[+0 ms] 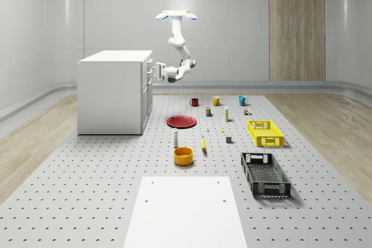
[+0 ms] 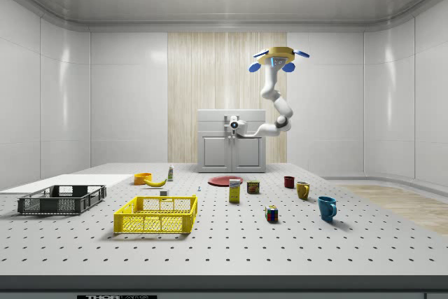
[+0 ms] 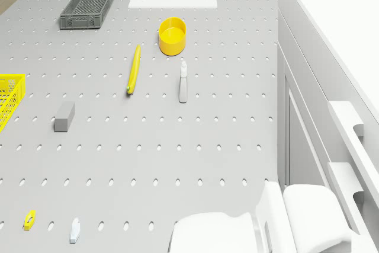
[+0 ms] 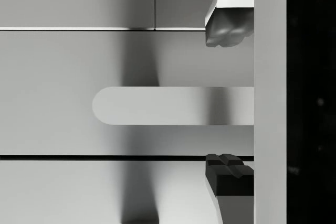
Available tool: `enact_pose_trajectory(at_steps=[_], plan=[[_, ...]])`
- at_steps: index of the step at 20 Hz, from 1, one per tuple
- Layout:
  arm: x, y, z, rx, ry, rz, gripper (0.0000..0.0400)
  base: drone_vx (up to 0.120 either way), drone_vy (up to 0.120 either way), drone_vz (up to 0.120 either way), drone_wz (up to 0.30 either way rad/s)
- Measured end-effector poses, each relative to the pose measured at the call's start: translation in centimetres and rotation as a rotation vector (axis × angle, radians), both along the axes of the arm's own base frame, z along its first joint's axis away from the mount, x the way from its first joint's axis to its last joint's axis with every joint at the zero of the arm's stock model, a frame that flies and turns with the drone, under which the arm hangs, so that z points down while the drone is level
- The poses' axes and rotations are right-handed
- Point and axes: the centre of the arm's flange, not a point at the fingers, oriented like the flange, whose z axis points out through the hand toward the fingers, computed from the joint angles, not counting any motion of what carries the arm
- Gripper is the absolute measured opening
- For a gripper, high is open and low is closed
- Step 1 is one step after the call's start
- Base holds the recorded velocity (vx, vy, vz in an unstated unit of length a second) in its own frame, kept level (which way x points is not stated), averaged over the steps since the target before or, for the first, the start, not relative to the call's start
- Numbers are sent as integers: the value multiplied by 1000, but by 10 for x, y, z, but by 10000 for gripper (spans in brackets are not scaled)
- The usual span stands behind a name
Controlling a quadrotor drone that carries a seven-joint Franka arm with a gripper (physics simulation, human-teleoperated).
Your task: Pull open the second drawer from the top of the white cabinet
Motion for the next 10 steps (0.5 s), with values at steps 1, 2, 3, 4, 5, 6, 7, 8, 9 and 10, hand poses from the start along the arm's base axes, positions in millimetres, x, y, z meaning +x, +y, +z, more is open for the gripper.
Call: enact_pose_trajectory(at_steps=[1,2,3,4,5,6,7,8,9,10], plan=[[0,1,0,0,0,0,300,0,0,0,0],[0,2,0,0,0,0,300,0,0,0,0],[0,3,0,0,0,0,300,0,0,0,0],[0,5,0,0,0,0,300,0,0,0,0],[0,7,0,0,0,0,300,0,0,0,0],[0,9,0,0,0,0,300,0,0,0,0],[0,11,0,0,0,0,300,0,0,0,0],[0,12,0,0,0,0,300,0,0,0,0],[0,14,0,0,0,0,300,0,0,0,0],[0,15,0,0,0,0,300,0,0,0,0]])
